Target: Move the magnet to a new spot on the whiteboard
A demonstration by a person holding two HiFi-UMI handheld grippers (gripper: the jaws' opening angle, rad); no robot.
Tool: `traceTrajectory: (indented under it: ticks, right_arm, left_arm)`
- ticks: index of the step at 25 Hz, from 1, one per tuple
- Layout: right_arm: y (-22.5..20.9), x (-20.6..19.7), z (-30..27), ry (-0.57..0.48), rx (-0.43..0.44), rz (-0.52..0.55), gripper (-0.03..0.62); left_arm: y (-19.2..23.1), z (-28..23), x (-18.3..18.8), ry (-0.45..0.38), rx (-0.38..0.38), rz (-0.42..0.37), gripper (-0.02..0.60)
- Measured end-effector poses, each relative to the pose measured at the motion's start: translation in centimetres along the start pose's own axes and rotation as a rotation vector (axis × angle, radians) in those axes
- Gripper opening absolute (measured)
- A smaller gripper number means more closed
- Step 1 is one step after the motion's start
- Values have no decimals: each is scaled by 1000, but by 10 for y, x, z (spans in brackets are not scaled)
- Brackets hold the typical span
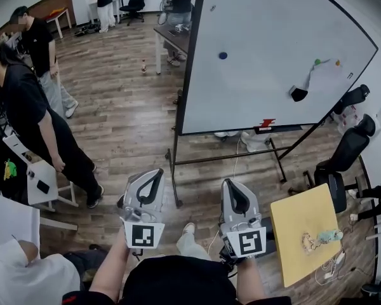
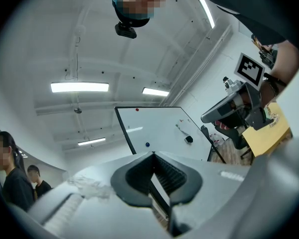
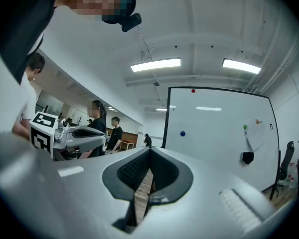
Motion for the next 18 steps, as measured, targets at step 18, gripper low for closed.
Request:
traceTrajectory:
  ticks: [18]
  right_arm:
    - [-112, -16, -95, -42, 97, -24, 3]
  left_arm:
    - [-4, -127, -10, 44, 97, -42, 0]
Point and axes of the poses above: the fingertips, and each gripper's own axes: z backward along the fingers, y to its left, x out of its top, the point moved 2 cm from there along z, backward along the fingers, and after that the axes turned 1 degree about -x, right-handed, at the moved point
